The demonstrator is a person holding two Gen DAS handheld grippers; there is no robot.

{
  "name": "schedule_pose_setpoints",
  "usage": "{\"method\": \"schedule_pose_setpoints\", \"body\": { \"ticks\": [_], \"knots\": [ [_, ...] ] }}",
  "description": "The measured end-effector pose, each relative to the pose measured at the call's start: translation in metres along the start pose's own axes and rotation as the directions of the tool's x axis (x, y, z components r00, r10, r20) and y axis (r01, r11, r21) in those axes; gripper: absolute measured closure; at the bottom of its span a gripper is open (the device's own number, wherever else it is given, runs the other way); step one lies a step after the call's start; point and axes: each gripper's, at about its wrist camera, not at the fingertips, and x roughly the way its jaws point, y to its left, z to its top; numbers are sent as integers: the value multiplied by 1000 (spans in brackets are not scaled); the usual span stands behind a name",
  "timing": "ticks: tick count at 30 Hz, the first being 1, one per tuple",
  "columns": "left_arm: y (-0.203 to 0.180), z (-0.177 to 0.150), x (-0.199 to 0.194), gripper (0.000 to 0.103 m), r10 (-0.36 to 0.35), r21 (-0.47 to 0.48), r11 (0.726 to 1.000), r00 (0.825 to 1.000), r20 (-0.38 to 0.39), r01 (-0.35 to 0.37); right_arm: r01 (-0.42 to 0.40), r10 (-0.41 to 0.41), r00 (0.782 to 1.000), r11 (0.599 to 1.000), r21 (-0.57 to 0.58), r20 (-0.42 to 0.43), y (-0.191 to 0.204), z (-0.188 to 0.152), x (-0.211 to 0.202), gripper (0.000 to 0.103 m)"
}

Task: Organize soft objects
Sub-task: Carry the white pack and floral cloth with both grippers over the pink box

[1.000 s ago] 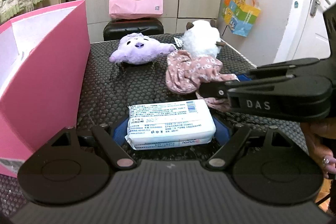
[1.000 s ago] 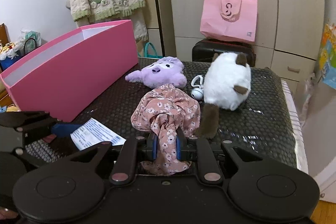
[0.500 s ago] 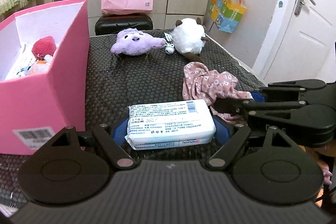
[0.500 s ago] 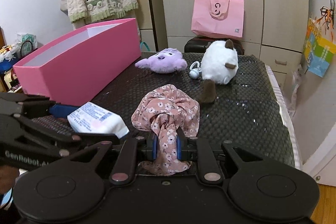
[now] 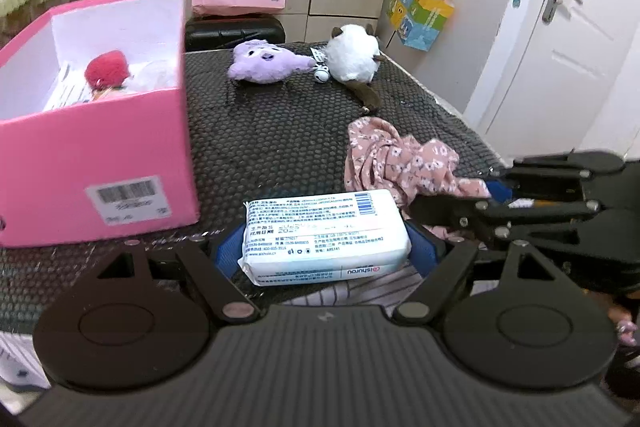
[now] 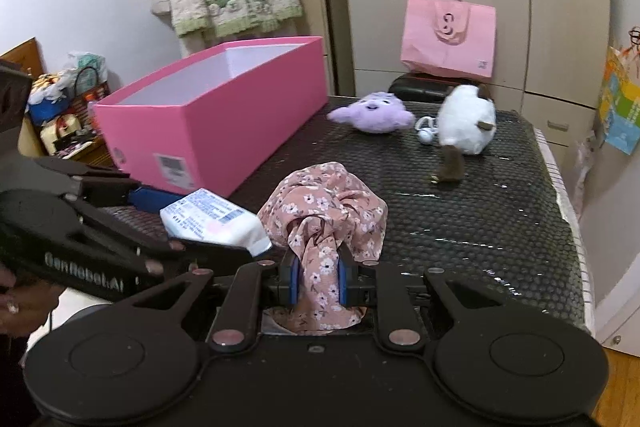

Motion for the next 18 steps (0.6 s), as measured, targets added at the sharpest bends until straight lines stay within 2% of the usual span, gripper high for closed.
{"method": "schedule_pose_setpoints", "body": {
  "ticks": [7,14,18],
  "knots": [
    [29,-1,-41,22,-2,-11,1000,1000,9,3,-85,86,996,996,-21,18,27,7,-13,79],
    [46,2,-79,22,64,9,998,997,51,-65,-151,155,987,984,-91,34,58,23,-20,79],
    [53,6,-98,22,86,21,996,992,95,-88,-171,182,981,976,-134,73,74,35,-25,79]
  ]
}}
